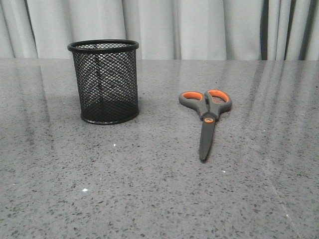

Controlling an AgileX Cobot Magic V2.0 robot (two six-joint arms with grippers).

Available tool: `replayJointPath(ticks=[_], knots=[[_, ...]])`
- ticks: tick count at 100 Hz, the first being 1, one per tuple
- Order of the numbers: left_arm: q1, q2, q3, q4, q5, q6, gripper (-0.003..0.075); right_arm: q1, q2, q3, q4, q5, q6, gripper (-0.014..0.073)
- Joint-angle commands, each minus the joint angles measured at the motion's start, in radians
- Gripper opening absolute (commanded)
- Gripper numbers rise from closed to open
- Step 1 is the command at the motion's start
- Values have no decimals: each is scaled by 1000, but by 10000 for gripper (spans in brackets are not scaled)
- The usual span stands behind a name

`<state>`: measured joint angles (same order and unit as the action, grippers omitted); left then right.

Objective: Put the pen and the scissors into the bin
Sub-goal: 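Lift the pink highlighter upright with the left gripper over the mesh cup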

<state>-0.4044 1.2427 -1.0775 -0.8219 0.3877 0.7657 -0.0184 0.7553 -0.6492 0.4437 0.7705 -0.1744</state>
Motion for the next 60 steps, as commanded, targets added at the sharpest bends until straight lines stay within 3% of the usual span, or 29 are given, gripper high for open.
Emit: replayJointPath(ticks=[1,19,60], knots=[[-60,30,-28,-37,-113,18,-22,2,5,-36,24,-41,-7,433],[-123,136,-28,-37,-145,29,-22,2,5,-36,24,-34,-7,433],[-123,216,-28,-28,-131,29,-21,2,5,-36,24,-34,-7,433]])
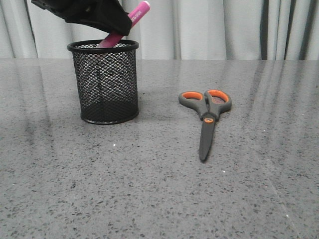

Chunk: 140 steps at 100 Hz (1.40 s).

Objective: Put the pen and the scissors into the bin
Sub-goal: 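Lift the pink highlighter upright with the left gripper over the mesh cup, then lower the highlighter into the mesh cup and open the left gripper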

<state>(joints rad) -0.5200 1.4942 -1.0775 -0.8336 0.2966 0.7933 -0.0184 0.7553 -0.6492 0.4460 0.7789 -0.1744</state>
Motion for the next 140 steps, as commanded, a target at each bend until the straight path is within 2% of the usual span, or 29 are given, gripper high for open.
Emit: replayJointPath(ticks=[1,22,30,38,52,60,74,94,102,120,140], knots=[[-8,-35,-28,-17,-40,1,-20,2,5,-36,22,-42,-7,433],[-8,-35,-28,2,-19,13,-19,2,5,-36,22,-42,-7,433],[-8,-35,-28,1,-3,15,10,2,5,-36,22,-42,-7,433],[-8,-35,-28,4,10,15,94,2,5,-36,22,-42,-7,433],[-8,-35,-28,4,3,15,335,2,5,-36,22,-42,-7,433],[-8,-40,-33,4,-13,15,392,2,5,-36,22,-42,-7,433],[-3,-77,-68,14,-6,15,386,2,5,-36,22,-44,-7,433],[1,-186,-101,147,-13,15,385,2,5,-36,22,-53,-7,433],[25,-235,-101,151,5,8,385,2,5,-36,22,-53,-7,433],[148,-303,-101,151,117,-88,385,2,5,-34,24,-41,-7,433],[329,-353,-101,144,305,-93,385,2,5,-34,26,-59,-7,433]])
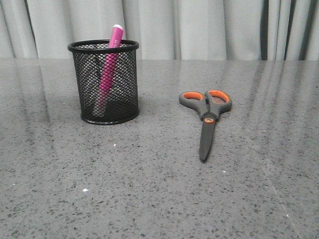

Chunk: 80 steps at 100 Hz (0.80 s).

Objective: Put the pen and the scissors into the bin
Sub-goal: 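Lower the highlighter into the mesh cup and open the left gripper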

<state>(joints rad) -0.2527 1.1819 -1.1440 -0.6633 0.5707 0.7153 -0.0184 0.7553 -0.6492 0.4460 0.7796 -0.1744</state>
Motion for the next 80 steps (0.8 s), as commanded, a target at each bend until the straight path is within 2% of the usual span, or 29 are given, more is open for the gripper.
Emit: replayJointPath(ticks=[1,19,34,43,62,73,80], knots=[[73,-41,-35,-26,35,-15,385,2,5,-34,26,-59,-7,433],[189,-62,-35,-28,129,-15,385,2,5,-34,52,-41,-7,433],[247,-80,-35,-38,160,-15,385,2,22,-43,73,-25,-28,433],[271,-103,-8,-79,129,-15,385,2,40,-77,76,23,-86,433],[287,-172,101,-113,11,-15,385,16,104,-193,74,93,-113,433],[287,-221,178,-142,-69,-15,385,73,171,-259,67,147,-128,433],[287,-248,212,-154,-106,-15,385,124,221,-295,65,131,-130,433]])
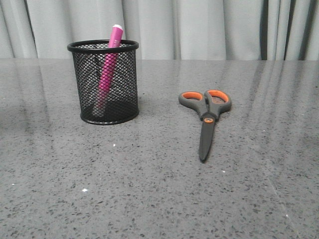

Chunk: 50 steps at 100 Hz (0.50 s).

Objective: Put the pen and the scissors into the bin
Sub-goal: 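Lower the highlighter into the mesh cup and open the left gripper, then lower the right gripper onto the scissors handles and close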

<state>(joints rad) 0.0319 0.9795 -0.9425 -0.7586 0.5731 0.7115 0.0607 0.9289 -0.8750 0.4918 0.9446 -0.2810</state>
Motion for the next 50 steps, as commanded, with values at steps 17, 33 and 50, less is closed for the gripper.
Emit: replayJointPath(ticks=[17,33,50], knots=[[2,-75,28,-61,-113,-11,385,112,127,-105,71,-105,-24,433],[2,-82,28,-61,-113,-11,385,112,197,-113,168,-103,-25,433],[2,-82,28,-63,-103,-11,385,122,262,-143,167,-74,-25,433]])
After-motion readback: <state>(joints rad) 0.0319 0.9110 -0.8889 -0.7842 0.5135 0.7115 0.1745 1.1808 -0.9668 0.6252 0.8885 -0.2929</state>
